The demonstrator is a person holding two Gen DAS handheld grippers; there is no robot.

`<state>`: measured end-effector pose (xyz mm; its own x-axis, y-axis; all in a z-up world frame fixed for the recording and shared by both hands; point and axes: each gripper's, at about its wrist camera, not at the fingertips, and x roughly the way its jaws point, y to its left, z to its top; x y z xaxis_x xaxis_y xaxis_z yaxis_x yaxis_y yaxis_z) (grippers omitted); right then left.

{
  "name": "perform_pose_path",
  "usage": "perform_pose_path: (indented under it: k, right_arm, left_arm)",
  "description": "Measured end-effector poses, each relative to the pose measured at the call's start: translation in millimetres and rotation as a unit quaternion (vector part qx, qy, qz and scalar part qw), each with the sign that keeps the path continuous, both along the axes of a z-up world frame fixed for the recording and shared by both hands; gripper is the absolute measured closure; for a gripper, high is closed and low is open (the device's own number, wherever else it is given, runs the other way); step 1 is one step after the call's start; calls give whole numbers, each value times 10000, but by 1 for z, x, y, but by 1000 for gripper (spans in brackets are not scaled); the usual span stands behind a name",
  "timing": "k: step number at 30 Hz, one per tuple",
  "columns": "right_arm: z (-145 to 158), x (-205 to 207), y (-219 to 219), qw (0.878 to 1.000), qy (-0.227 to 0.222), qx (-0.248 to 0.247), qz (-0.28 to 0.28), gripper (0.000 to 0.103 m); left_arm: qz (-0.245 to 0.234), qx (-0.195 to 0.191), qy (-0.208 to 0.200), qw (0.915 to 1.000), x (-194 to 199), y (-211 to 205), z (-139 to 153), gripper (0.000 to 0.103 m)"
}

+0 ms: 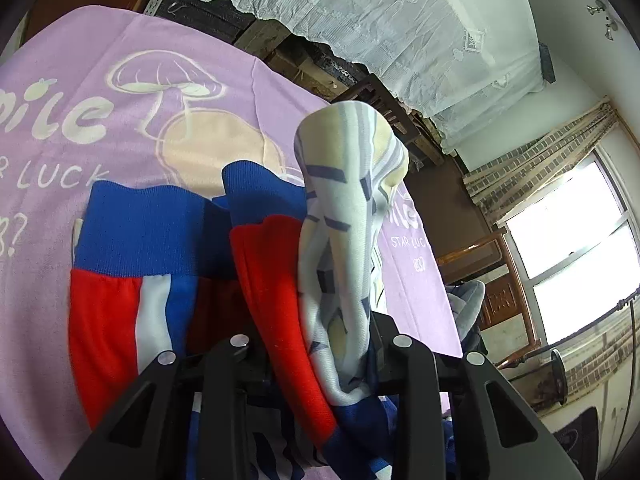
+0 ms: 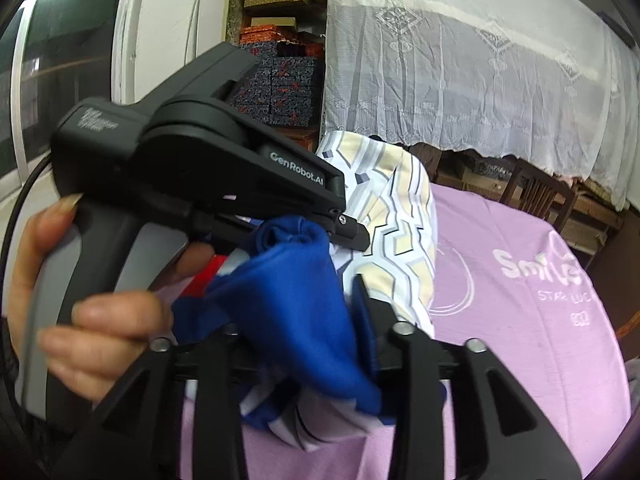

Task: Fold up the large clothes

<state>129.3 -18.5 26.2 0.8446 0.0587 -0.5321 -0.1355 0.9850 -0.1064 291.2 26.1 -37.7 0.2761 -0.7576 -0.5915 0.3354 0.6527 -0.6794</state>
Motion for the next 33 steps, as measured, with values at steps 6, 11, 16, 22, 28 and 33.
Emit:
perform_pose_path:
  k: [6,11,16,22,28,33]
  right_arm:
    - [-8,-18,8,9979,-170,-624,-61,44]
    - [-10,-21,8,9967,-210,-765,-181,57]
    - [-7,-23,0,9985,-140,-509,-172,83]
    - [-8,-24,3,9994,-82,-349,-5,87]
    - [-7,-22,3,9996,-31,-254,94,87]
    - [-5,-22,-2,9997,-63,-190,122,84]
  left_arm:
    - [-15,-17,38,10000,1,0,-4,71]
    - [-3,8,40,10000,0,-1,-3,71]
    - [13,-42,129,9999,2,0,-5,70]
    - [182,432,-146,9988,-4,-4,5,39]
    - [357,658,-192,9970,7,-8,6,34]
    - [158,57,149,9997,18,-1,-6,72]
